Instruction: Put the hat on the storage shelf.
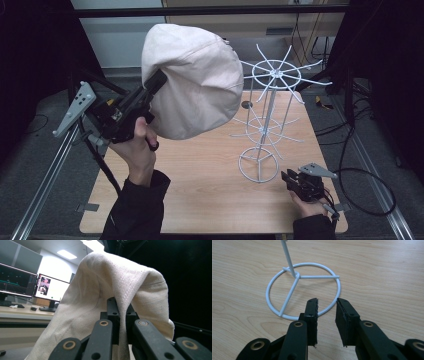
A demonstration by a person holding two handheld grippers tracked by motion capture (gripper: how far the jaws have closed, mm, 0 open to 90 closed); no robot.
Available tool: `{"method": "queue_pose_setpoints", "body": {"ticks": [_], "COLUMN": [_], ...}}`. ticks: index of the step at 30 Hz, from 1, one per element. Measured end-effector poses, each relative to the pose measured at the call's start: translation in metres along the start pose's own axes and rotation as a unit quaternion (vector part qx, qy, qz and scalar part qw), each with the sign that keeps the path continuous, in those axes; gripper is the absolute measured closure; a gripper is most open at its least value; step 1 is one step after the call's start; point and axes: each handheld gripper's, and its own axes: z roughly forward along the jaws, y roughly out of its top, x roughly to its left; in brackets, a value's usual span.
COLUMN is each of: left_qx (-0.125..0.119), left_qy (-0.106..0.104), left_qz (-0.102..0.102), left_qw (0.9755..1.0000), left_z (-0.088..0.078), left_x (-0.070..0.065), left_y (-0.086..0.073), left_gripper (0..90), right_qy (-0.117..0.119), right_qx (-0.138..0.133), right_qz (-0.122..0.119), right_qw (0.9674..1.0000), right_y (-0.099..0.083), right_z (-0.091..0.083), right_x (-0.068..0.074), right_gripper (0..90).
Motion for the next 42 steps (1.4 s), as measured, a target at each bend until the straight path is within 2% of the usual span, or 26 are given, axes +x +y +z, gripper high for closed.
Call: {"method": "queue_pose_setpoints", "body": {"ticks": [4, 10, 20, 35, 42], "left_qx": [0.003, 0.011, 0.028, 0.054, 0.070], "left_qy": [-0.008, -0.011, -0.016, -0.003, 0.003], "left_qz": [-0.009, -0.011, -0.022, -0.031, -0.044], "left_qw": [0.9999, 0.9998, 0.9992, 0.9980, 0.9966], "left_z": [0.011, 0.021, 0.034, 0.037, 0.036], "left_x": [-0.002, -0.004, -0.001, 0.013, 0.024], "left_y": [-0.004, -0.009, -0.020, -0.037, -0.050], "left_gripper": [88.2, 88.1, 88.1, 88.1, 88.1], "right_qy": [0.002, 0.004, 0.005, 0.004, 0.003], "right_qx": [0.000, 0.001, 0.001, 0.002, 0.001], "right_qz": [-0.001, 0.005, 0.007, 0.006, 0.003], "right_qw": [1.0000, 1.0000, 1.0000, 1.0000, 1.0000], "right_y": [0.000, 0.000, 0.000, 0.000, -0.001], "right_z": [0.000, 0.000, 0.000, 0.000, 0.001], "right_x": [0.000, 0.000, 0.000, 0.000, 0.000], "right_gripper": [71.1, 71.1, 71.4, 71.4, 71.5]}}
